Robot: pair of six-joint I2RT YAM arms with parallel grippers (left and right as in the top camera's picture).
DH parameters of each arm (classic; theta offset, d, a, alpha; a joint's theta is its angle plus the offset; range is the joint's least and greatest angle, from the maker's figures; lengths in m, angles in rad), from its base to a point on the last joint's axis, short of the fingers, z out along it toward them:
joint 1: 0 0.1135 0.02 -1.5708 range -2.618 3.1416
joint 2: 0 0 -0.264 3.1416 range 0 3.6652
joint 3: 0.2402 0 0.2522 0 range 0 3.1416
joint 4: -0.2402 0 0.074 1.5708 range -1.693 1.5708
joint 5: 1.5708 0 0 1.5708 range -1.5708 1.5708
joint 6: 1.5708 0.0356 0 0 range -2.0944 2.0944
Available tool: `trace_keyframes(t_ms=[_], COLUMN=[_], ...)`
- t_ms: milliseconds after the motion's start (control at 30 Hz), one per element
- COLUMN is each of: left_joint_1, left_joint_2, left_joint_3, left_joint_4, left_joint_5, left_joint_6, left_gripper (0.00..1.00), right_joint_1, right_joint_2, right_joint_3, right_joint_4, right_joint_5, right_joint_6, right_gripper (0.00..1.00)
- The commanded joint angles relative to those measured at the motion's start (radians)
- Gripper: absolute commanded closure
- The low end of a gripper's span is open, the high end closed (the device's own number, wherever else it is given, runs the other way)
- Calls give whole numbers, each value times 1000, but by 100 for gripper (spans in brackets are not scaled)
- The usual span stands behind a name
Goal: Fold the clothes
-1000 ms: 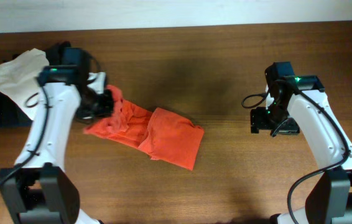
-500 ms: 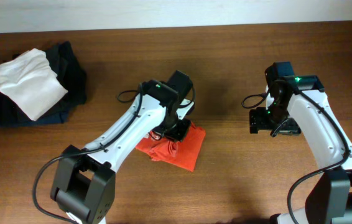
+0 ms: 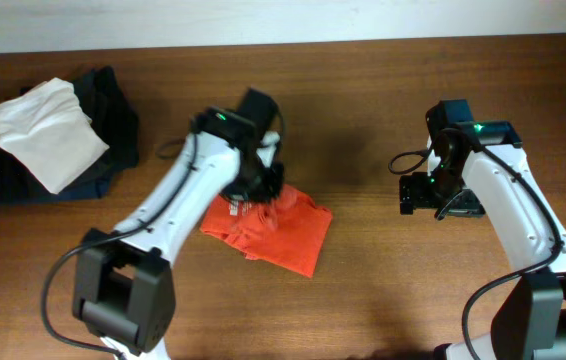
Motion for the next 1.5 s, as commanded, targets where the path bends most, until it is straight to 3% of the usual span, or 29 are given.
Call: trace_keyframes(t_ms=[0, 200, 367, 433, 467, 533, 567, 733, 833, 867, 900, 967, 1200, 1300, 1400, 1467], left_joint_1=[-94, -171, -196, -213, -208, -156, -82, 200, 292, 306, 307, 307, 298, 291, 280, 280], left_joint_2=[10, 10, 10, 10, 10, 6, -14, -97, -68, -46, -21, 39, 270, 312, 313, 313], left_joint_3=[-98, -107, -107, -106, -96, -44, 13, 97, 96, 95, 95, 95, 95, 95, 95, 95], left_joint_4=[15, 11, 52, 85, 84, 30, -9, 37, 76, 82, 86, 85, 84, 84, 83, 78], left_joint_5=[25, 13, 114, 333, 343, 245, 213, 215, 215, 214, 208, 204, 223, 223, 222, 222], left_joint_6=[-9, 90, 92, 251, 316, 317, 342, 316, 289, 289, 290, 288, 289, 289, 290, 290], left_gripper=[99, 91, 55, 48, 44, 44, 43, 40, 40, 40, 40, 40, 39, 39, 38, 39], right_joint_1=[-5, -5, -5, -5, -5, -4, -3, 5, 76, 124, 174, 262, 546, 610, 619, 597], right_joint_2=[-4, -4, -4, -4, -4, -4, -4, -3, -3, -3, -3, 6, 177, 275, 348, 353], right_joint_3=[8, 8, 8, 8, 8, 8, 8, 8, 8, 8, 8, 8, 7, 3, -34, -71], right_joint_4=[0, -1, 0, 5, 9, 8, 12, 59, 81, 105, 126, 159, 297, 263, 156, 97], right_joint_5=[23, 23, 18, 18, 16, 7, -87, -502, -781, -809, -813, -813, -813, -804, -655, -407], right_joint_6=[4, 0, 1, 1, 1, 0, -53, -213, -345, -348, -348, -340, -306, -306, -278, -107], right_gripper=[9, 7, 4, 4, 2, 0, 1, 1, 1, 6, 14, 39, 40, 39, 42, 43])
